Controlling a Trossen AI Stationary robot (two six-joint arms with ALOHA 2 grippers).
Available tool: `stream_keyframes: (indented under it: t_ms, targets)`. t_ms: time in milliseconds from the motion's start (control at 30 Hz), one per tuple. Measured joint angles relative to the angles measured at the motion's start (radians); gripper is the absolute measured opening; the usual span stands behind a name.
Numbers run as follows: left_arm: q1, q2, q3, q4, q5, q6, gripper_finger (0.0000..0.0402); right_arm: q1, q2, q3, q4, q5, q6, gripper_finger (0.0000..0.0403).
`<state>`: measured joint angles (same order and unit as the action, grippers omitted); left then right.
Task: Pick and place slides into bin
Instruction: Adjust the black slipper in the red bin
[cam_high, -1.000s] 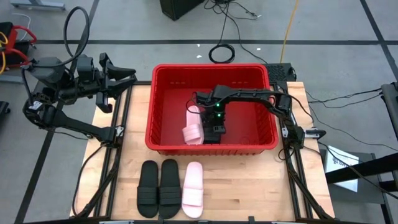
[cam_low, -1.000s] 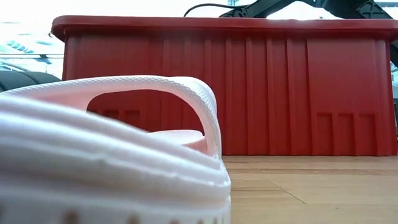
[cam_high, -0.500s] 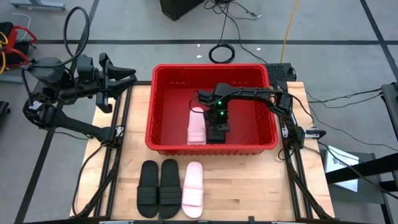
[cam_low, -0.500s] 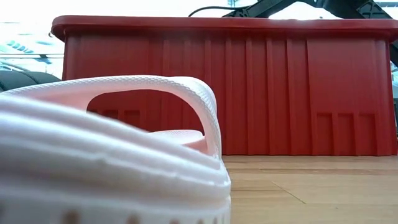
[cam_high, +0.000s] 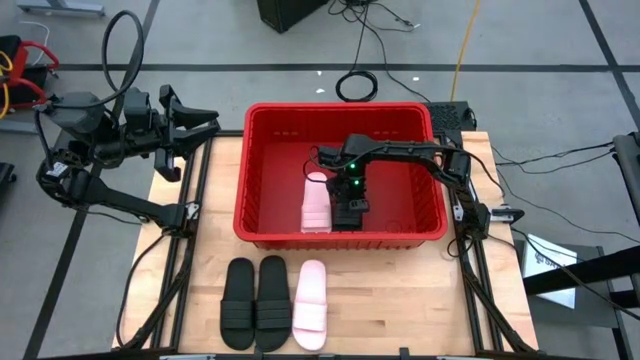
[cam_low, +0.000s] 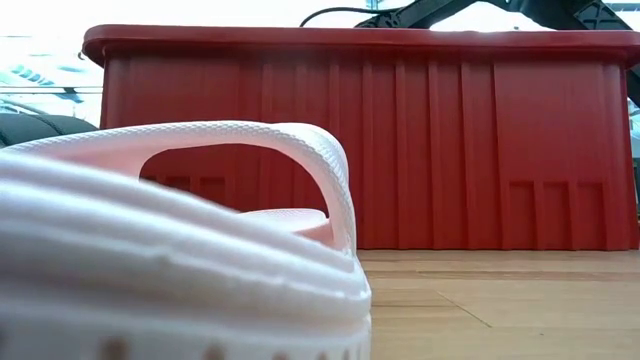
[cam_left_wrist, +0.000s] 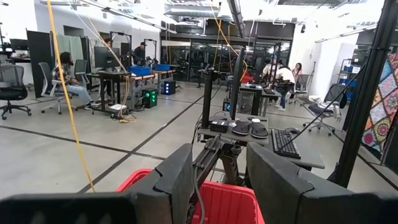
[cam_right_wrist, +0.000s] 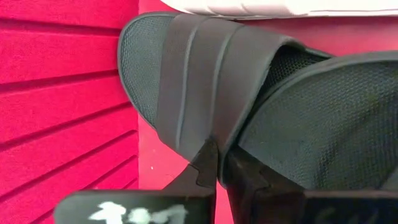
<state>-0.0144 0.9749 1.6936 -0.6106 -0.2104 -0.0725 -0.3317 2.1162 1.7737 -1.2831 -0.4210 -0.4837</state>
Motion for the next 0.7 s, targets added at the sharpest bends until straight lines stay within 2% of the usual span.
stream_keyframes:
  t_ms: [500,700]
  targets:
    - [0.000,0.000,0.000,0.000,0.000,0.017,0.0152,0.011,0.000,0.001,0.030,0.004,-0.075,0.0006]
    - [0.000,0.000,0.000,0.000,0.000,0.018,0.0152,0.026,0.000,0.002,0.037,0.006,-0.028,0.0010]
